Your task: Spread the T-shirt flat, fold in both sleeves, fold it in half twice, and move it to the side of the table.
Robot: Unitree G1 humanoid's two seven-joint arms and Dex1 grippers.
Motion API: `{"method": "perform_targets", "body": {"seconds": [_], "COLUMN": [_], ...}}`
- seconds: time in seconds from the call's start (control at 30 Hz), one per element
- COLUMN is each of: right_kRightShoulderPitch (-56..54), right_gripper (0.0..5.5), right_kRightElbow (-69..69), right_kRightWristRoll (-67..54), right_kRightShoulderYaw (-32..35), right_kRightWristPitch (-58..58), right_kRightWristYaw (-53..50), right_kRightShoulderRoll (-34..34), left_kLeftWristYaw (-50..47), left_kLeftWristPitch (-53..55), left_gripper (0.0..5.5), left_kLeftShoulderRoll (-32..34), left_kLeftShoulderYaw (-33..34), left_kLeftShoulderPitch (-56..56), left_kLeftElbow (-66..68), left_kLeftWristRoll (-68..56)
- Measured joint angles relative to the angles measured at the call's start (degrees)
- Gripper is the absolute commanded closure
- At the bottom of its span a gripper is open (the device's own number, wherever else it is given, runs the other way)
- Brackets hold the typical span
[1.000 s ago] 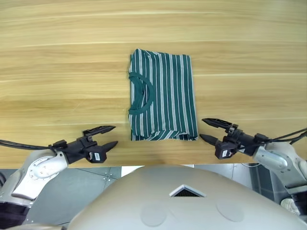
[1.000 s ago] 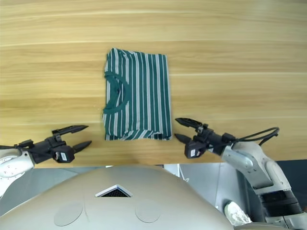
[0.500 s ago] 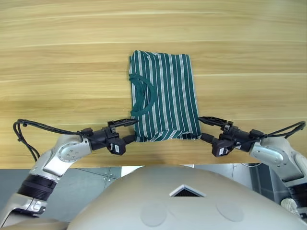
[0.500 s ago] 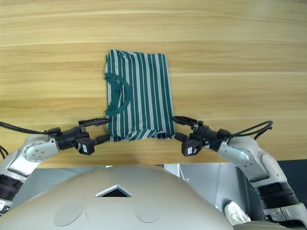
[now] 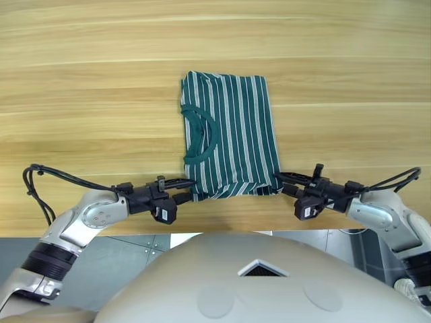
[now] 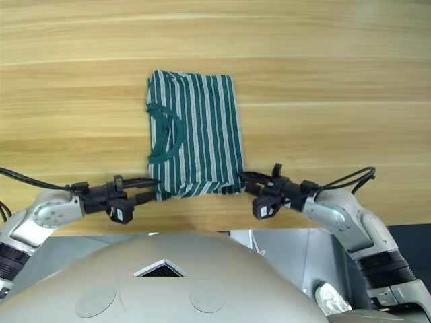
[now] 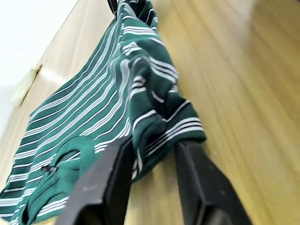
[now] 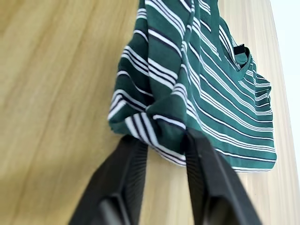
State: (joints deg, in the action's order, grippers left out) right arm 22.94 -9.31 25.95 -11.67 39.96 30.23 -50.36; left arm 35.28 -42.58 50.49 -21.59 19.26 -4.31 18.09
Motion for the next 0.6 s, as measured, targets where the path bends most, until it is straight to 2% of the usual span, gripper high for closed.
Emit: {"method": "perform_targets", "body": {"seconds": [0.13,0.27,0.6], "right_kRightShoulderPitch": [0.7,1.3,4.4], "right_gripper": [5.44,5.45,5.46], "right_kRightElbow": [-0.3,-1.6,-4.5], "right_kRightWristRoll": [-0.1,-0.4,-8.8], "right_kRightShoulderYaw": [0.0,-0.1,0.6], "right_kRightWristPitch": [-0.1,-0.1,-2.1], "right_kRightWristYaw": [0.1,1.0,2.5], "right_kRightShoulderRoll": [0.0,0.0,-0.1], "left_kLeftWristYaw": [0.6,1.0,3.2], "left_kLeftWristPitch": [-0.5,-0.8,-0.7], "left_gripper": [5.04,5.46,5.5], "left_kLeftShoulderRoll": [0.0,0.0,0.7], "left_kLeftShoulderYaw": [-0.9,-1.2,-0.8], "left_kLeftShoulderPitch": [-1.1,-1.5,3.3], "left_kLeftElbow": [0.7,0.6,0.8], "left_kLeftWristRoll": [0.1,-0.4,-9.3]}}
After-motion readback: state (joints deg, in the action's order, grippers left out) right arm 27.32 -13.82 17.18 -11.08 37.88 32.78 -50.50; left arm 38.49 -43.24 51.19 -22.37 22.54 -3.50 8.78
